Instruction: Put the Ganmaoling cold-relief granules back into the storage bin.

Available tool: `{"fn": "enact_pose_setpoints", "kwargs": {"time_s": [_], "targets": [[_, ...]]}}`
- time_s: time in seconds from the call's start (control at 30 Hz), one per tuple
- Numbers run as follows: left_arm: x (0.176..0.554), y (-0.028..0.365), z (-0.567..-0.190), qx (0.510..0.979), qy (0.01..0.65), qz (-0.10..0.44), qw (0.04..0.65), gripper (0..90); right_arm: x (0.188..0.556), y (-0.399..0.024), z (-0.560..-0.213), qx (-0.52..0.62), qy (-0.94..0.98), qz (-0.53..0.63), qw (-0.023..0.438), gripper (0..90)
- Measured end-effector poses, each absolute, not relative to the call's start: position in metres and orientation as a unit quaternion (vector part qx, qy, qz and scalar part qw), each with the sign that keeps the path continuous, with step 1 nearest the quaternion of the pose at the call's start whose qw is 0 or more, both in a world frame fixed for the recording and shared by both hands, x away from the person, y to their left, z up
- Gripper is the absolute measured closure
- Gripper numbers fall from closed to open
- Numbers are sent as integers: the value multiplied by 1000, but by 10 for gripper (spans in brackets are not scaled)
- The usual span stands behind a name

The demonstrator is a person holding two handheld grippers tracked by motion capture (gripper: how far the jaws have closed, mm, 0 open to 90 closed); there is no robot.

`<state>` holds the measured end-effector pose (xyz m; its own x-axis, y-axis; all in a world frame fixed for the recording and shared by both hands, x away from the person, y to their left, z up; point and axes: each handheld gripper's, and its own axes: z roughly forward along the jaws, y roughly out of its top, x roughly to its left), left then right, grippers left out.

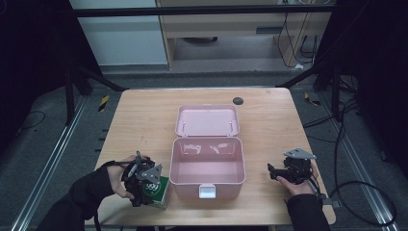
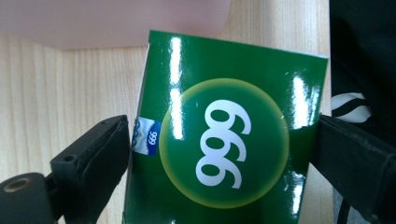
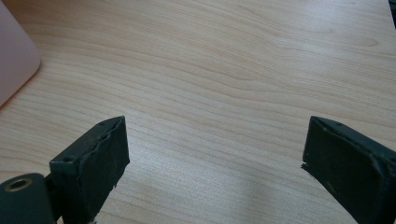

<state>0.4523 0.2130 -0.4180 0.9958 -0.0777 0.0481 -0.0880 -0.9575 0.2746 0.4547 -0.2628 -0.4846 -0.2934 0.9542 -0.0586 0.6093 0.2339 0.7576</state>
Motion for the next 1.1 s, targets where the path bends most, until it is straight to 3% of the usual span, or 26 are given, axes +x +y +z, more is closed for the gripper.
{"fn": "enact_pose_setpoints", "kwargs": {"time_s": [1.1], "targets": [[456,211,-433,989,-55,4,134,130,455,-263,-486,531,741,315,265,72]]}}
